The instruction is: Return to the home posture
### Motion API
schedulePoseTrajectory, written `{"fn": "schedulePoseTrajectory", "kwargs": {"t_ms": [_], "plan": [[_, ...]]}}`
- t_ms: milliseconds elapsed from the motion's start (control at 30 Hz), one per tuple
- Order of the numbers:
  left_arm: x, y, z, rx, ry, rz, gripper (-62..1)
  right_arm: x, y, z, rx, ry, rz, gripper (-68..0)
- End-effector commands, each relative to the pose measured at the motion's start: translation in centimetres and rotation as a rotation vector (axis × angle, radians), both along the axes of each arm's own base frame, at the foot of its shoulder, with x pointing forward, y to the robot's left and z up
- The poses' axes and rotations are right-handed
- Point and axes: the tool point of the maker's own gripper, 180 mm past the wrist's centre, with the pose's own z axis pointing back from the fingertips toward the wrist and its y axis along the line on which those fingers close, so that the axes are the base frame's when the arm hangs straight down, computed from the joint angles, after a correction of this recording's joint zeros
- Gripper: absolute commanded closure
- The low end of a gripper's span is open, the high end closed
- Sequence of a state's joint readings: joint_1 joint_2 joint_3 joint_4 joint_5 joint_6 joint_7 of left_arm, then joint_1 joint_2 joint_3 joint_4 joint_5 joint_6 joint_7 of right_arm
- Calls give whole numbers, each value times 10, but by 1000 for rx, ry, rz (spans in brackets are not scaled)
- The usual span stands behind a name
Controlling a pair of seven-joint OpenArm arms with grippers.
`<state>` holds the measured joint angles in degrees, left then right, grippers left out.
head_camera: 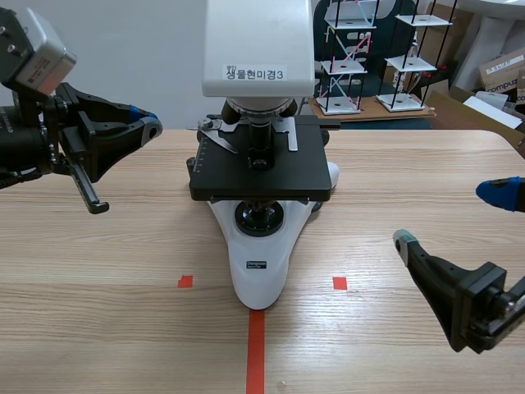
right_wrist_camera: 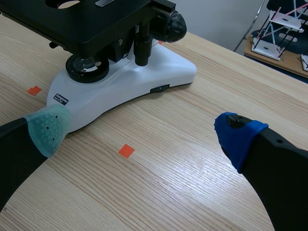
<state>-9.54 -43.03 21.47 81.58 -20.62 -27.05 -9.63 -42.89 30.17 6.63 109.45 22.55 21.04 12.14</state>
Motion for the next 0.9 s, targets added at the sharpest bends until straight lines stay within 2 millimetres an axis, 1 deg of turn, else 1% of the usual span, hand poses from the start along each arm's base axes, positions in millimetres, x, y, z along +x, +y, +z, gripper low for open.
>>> {"fn": "schedulePoseTrajectory", "kwargs": {"t_ms": [0, 467, 500, 533, 633, 700, 767, 867], "plan": [[1, -6, 11, -27, -27, -14, -27, 2, 1, 9, 12, -31, 9, -671], [0, -5, 10, -24, -24, -14, -31, 2, 1, 9, 12, -31, 9, -671], [-1, -4, 8, -21, -18, -13, -44, 2, 1, 10, 12, -31, 9, -671], [-4, -3, 6, -23, -15, -15, -72, 2, 1, 10, 12, -31, 10, -671], [-18, 1, 3, -55, -7, -25, -197, 2, 1, 10, 12, -31, 10, -671], [-30, 7, 4, -99, -13, -22, -252, 2, 1, 10, 13, -31, 10, -671], [-39, 18, 9, -148, -29, 3, -271, 2, 1, 10, 13, -31, 10, -671], [-54, 39, 16, -200, -49, 53, -273, 2, 1, 10, 13, -31, 10, -671]]}}
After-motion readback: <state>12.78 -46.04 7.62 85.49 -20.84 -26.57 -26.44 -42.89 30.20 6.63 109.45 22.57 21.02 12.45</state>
